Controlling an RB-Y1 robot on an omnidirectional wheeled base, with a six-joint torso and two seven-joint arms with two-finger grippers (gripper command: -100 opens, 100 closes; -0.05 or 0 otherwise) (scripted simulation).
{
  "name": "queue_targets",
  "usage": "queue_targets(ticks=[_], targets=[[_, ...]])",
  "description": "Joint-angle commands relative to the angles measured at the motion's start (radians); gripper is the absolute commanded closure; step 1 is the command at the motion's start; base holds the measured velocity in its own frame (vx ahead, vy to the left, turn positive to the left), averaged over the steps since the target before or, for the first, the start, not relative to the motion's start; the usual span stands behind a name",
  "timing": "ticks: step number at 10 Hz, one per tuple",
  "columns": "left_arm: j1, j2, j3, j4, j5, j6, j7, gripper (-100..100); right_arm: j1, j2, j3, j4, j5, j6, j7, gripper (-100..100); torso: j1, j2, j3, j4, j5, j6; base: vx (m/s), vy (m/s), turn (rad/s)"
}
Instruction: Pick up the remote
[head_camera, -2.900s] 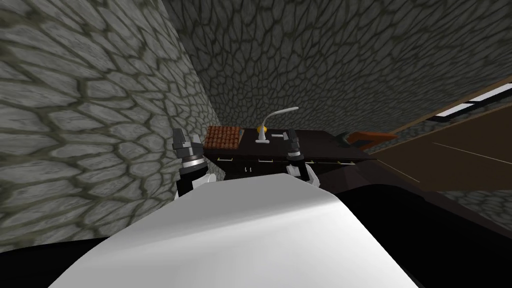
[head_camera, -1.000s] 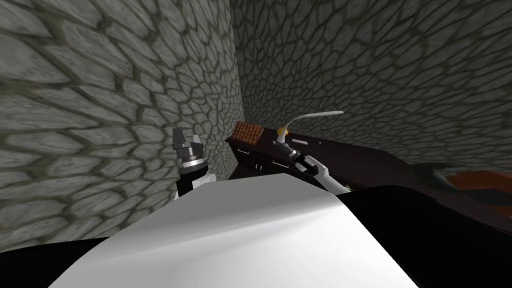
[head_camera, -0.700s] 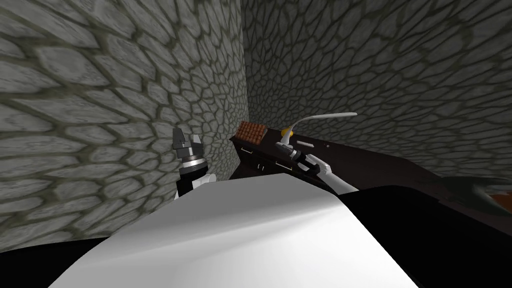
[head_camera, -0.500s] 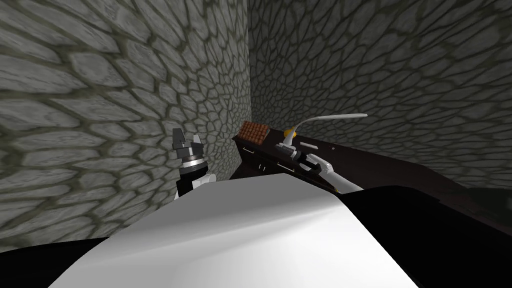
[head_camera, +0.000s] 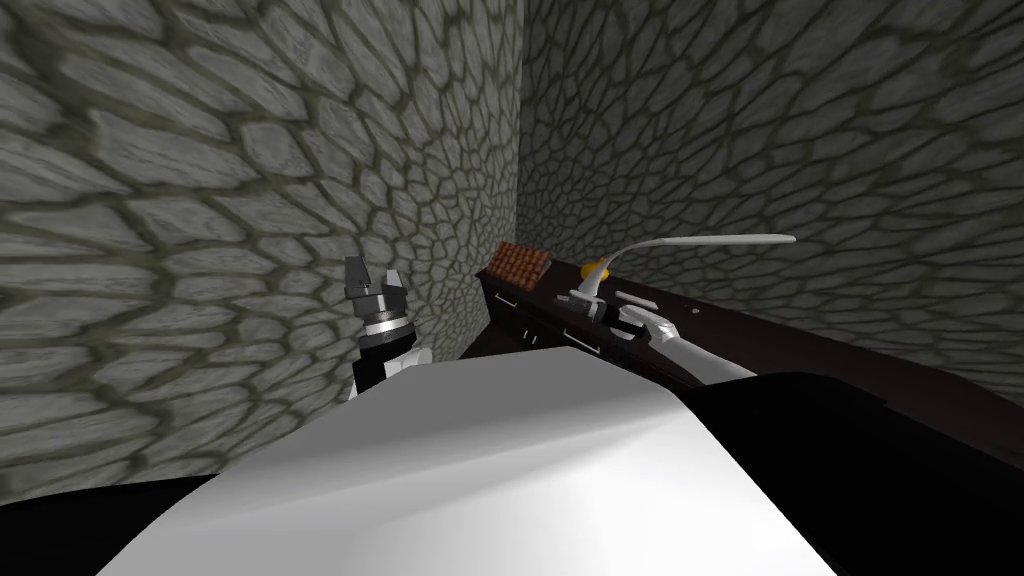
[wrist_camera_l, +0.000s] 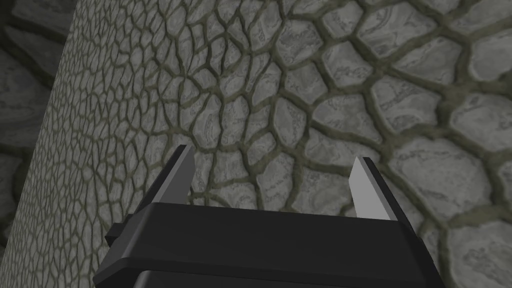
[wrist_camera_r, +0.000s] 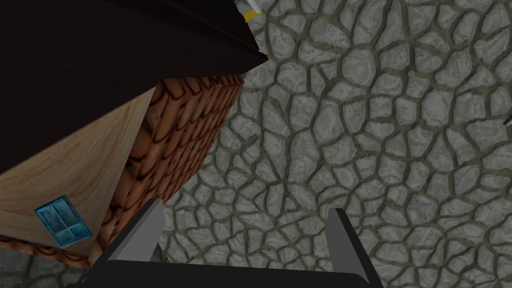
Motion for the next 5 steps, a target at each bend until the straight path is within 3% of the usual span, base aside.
queue_targets(ticks=[1,2,3,4,5], targets=[[0.0,0.0,0.0,0.0,0.0,0.0,0.0,0,-0.007,-0.05,0.028,0.05,0.037,-0.02,-0.015,-100,0.0,0.0,0.0,0.0,0.0,0.0,0.009,0.018,0.278],[0.0,0.0,0.0,0.0,0.0,0.0,0.0,0,-0.007,-0.07,0.028,0.052,0.037,-0.02,-0.015,-100,0.0,0.0,0.0,0.0,0.0,-0.001,0.009,0.007,0.16],[0.0,0.0,0.0,0.0,0.0,0.0,0.0,0,-0.017,-0.106,0.055,0.1,0.071,-0.039,-0.026,-100,0.0,0.0,0.0,0.0,0.0,0.0,0.011,0.014,0.272],[0.0,0.0,0.0,0.0,0.0,0.0,0.0,0,-0.017,-0.12,0.055,0.1,0.071,-0.039,-0.026,-100,0.0,0.0,0.0,0.0,0.0,-0.001,0.011,0.004,0.136],[0.0,0.0,0.0,0.0,0.0,0.0,0.0,0,-0.027,-0.159,0.083,0.137,0.106,-0.058,-0.036,-100,0.0,0.0,0.0,0.0,0.0,0.0,0.016,0.009,0.258]])
